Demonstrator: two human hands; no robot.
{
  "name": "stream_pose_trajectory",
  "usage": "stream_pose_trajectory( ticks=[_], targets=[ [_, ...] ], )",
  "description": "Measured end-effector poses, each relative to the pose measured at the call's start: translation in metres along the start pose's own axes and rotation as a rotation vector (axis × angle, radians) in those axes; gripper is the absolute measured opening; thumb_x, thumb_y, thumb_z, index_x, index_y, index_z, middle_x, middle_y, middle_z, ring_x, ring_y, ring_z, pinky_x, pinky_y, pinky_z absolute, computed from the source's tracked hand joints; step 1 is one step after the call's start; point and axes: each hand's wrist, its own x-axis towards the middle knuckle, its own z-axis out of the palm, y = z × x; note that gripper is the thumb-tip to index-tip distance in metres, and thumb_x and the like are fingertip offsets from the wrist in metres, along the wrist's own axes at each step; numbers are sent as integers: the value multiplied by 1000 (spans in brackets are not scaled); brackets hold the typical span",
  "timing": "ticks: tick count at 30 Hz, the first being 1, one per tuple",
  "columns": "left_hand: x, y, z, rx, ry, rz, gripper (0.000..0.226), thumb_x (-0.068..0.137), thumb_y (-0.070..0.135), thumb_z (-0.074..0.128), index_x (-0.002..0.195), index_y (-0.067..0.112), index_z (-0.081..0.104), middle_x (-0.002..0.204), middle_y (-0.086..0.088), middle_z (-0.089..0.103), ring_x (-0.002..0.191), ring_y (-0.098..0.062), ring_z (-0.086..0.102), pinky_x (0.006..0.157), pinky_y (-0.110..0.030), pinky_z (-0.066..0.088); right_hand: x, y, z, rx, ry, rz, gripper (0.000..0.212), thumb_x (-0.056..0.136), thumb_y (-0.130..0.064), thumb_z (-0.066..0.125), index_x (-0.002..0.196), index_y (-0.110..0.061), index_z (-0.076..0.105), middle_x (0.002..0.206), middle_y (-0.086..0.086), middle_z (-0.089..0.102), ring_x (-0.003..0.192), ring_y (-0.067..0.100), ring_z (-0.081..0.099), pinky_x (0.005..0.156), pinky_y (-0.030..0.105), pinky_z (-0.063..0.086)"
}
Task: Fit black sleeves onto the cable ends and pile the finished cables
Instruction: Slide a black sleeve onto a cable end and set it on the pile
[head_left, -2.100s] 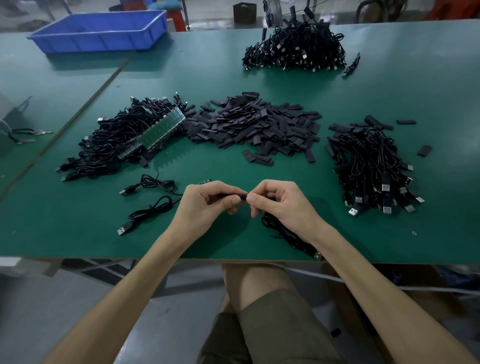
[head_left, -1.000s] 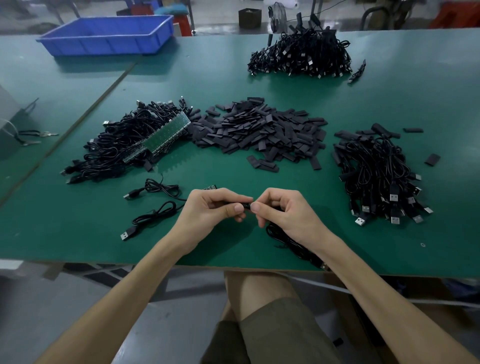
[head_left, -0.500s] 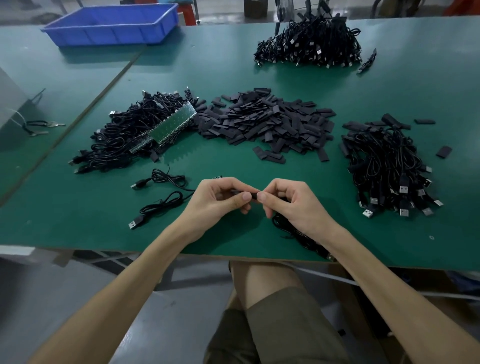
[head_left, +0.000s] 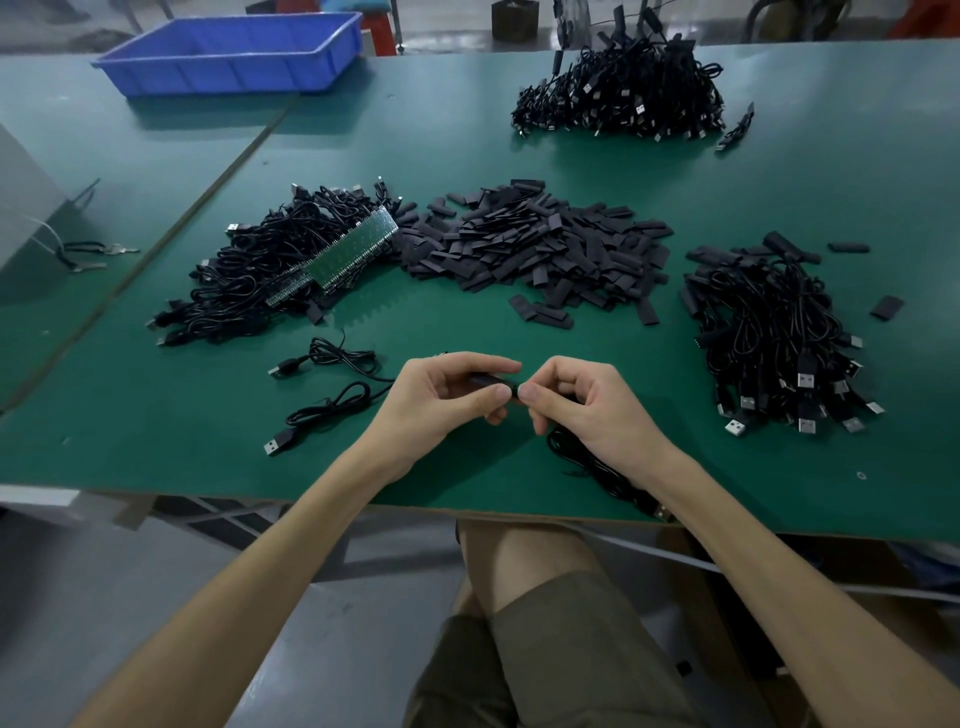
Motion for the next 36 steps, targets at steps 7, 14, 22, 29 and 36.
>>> stream_pose_trajectory(
  ticks=[7,14,22,29,36],
  targets=[
    [2,-4,-1,117,4,30,16,90,13,75,105,8,79,83,-10,76,72,-20,69,73,-25,56,0,1,-1,-5,40,6,14,99,-17,69,87,-9,68,67,-2,66,67,12,58,70,29,48],
    [0,-3,-3,69,10,41,18,87,5,76,104,2,78,83,-13,77,72,-20,71,75,-23,55,1,1,-1,-18,0,21,11,99,-16,70,88,-12,69,68,-2,67,67,12,60,70,26,49],
    [0,-3,-1,56,24,54,16,87,6,77,102,1,78,81,-14,77,70,-22,71,74,-25,56,0,1,-1,-57,11,17,17,99,-29,68,87,-17,68,69,-2,66,68,18,58,73,48,50],
    [0,-2,1,90,26,78,13,88,4,75,100,2,78,79,-8,75,70,-18,69,73,-23,55,-1,0,-1,-80,11,10,13,98,-26,69,90,-17,69,71,-1,69,70,15,63,75,40,53],
    [0,-2,0,86,28,88,13,86,1,76,99,-2,77,79,-4,73,71,-17,67,75,-21,52,-1,-1,0,-87,9,26,8,97,-17,70,89,-15,69,70,-2,70,68,15,62,71,39,52]
  ],
)
